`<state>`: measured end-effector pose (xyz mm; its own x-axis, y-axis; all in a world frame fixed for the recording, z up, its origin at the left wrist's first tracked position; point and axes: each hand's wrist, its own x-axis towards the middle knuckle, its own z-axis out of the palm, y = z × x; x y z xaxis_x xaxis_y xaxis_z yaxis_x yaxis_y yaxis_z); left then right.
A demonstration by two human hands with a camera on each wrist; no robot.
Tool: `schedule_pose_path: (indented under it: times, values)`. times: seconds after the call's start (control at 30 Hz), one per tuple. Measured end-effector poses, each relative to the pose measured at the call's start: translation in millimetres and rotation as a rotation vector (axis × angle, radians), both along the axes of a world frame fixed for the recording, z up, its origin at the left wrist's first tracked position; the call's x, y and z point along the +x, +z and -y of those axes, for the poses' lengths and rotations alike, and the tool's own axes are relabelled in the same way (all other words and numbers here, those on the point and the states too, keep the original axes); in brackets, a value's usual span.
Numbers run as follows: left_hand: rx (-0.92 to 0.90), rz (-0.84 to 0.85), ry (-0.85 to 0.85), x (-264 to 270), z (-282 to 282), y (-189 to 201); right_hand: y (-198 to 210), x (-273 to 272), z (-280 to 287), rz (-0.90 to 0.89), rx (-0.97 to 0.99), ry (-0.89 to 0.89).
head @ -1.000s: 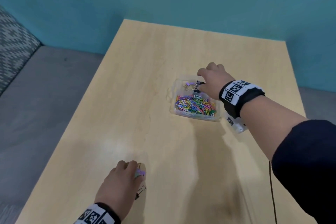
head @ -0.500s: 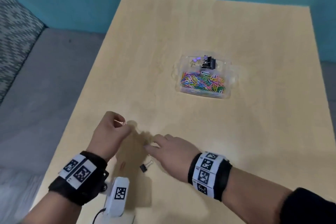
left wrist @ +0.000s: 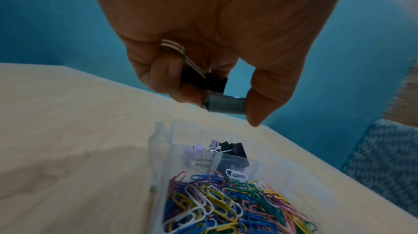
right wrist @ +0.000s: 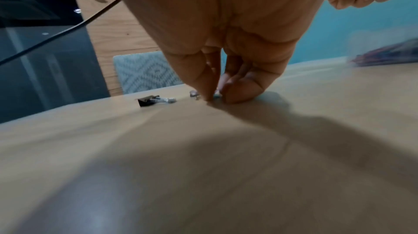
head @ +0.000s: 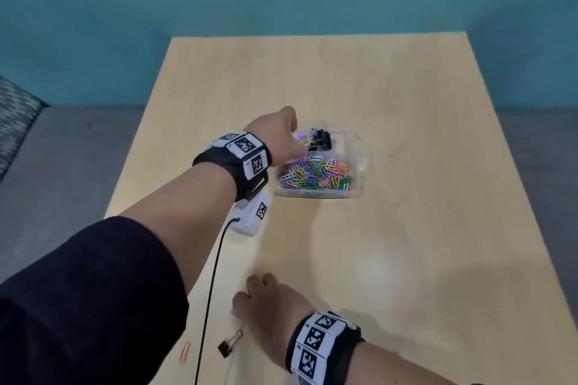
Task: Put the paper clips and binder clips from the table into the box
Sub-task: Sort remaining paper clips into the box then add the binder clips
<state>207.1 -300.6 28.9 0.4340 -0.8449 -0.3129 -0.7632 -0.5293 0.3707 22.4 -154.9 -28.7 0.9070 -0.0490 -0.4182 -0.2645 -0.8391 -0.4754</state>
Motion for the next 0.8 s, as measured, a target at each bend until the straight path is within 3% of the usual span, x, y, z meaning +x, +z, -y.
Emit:
schedule_pose_path:
  times: [0.13,0.27,0.4,0.47,0.57,0.63,0.8]
  values:
    - [0.061,0.034,-0.058,-9,28,-14,5,-12,13,-0.083,0.071,-0.057]
    - [-0.044,-0.035,-0.030,-8,33,-18,-5,-21,14,-0.033,0.046,-0.102]
    - [-0.283,-0.184,0.114,5,-8,-6,-13,-29,19,0.034,0.093,-0.108]
    - [-0.353,-0.218,0.216,7,-51,0,-13,-31,24,0.018,0.224,-0.242]
    - [-0.244,-0.159,0.291,-6,-133,-2,-6,-30,32,-0.029,0.617,-0.677]
    - [-0.098,-0.100,0.264,-26,-188,-8,2,-24,34,-0.089,0.828,-0.871]
    - [0.154,-0.072,0.297,-86,-277,-29,10,-1,26,-0.137,0.945,-0.823]
